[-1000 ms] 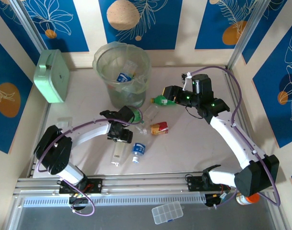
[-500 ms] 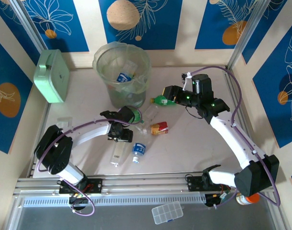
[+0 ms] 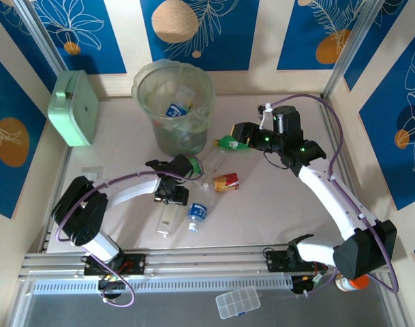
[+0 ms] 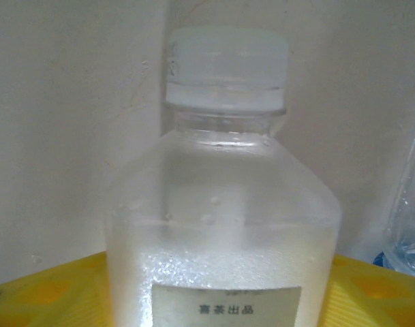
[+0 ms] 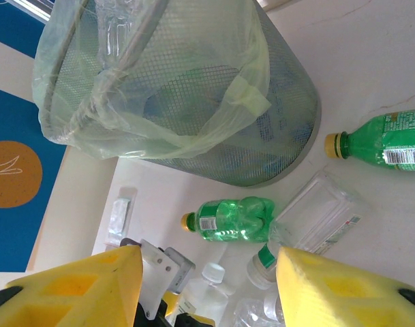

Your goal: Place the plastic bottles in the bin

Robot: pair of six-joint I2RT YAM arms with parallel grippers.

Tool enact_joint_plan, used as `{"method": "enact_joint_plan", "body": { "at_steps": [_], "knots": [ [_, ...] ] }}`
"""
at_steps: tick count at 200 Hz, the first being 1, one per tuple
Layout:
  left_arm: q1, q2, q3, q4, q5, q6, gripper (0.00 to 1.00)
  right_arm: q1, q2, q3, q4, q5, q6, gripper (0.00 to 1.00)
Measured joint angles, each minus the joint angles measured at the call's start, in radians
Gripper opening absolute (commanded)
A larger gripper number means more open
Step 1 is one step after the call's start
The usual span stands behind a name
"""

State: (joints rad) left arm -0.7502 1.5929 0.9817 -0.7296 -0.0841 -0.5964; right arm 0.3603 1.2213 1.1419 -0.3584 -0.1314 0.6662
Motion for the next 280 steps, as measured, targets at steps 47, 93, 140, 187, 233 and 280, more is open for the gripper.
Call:
{"method": "enact_joint_plan", "body": {
  "at_steps": [47, 93, 140, 187, 233, 280],
  "knots": [
    [-0.006, -0.029, 0.000, -0.002, -0.019, 0.003, 0.51, 0.010, -0.007, 0.000, 0.000, 0.000, -0.004, 0.55],
    [-0.006, -0.170, 0.003, -0.011, -0.021, 0.070, 0.45, 0.020, -0.041, 0.000, 0.001, 0.001, -0.009, 0.55],
    [-0.008, -0.510, -0.016, 0.135, 0.128, 0.227, 0.36, 0.026, -0.067, 0.000, 0.007, 0.000, -0.011, 0.55],
    [-0.008, -0.850, -0.153, 0.418, 0.100, 0.258, 0.26, 0.037, -0.066, 0.000, 0.024, -0.049, -0.022, 0.60],
    [-0.008, -0.953, -0.250, 0.669, 0.023, 0.227, 0.22, 0.108, -0.066, 0.000, 0.113, -0.146, -0.068, 0.64],
    [-0.007, -0.869, -0.230, 0.899, -0.153, 0.283, 0.11, 0.137, -0.082, 0.002, 0.144, -0.171, -0.126, 0.66]
  ]
}}
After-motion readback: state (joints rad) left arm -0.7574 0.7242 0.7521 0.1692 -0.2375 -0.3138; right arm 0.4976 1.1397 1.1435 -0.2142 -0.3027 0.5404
